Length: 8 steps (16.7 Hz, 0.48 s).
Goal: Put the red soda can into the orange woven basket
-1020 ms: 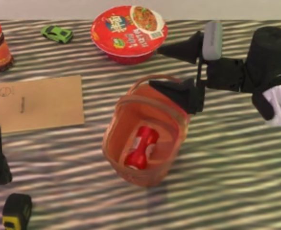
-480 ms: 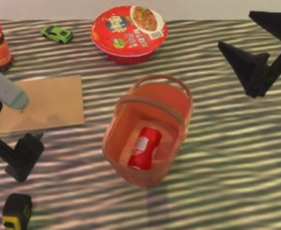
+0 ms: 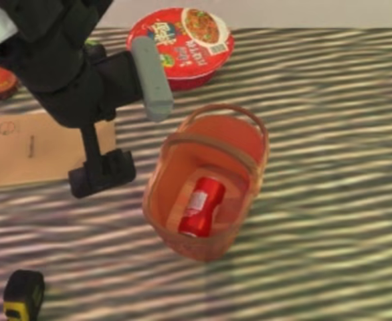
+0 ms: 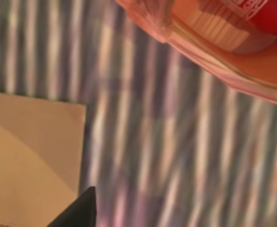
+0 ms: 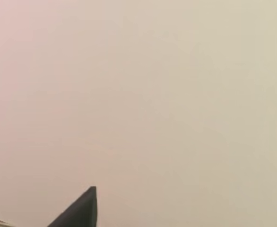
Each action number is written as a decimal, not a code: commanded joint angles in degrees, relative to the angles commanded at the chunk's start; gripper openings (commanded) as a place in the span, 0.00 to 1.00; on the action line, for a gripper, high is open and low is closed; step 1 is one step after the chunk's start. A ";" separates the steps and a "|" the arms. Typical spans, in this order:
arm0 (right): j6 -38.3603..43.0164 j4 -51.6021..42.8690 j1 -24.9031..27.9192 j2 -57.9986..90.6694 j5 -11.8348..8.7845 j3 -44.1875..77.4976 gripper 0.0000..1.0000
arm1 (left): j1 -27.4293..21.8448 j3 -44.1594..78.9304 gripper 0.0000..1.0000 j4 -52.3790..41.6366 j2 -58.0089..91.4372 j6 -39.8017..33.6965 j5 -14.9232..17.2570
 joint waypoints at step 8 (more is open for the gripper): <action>0.97 -21.50 -3.28 -29.90 14.60 -16.34 1.00 | -9.04 35.44 1.00 -18.31 30.99 17.54 -2.34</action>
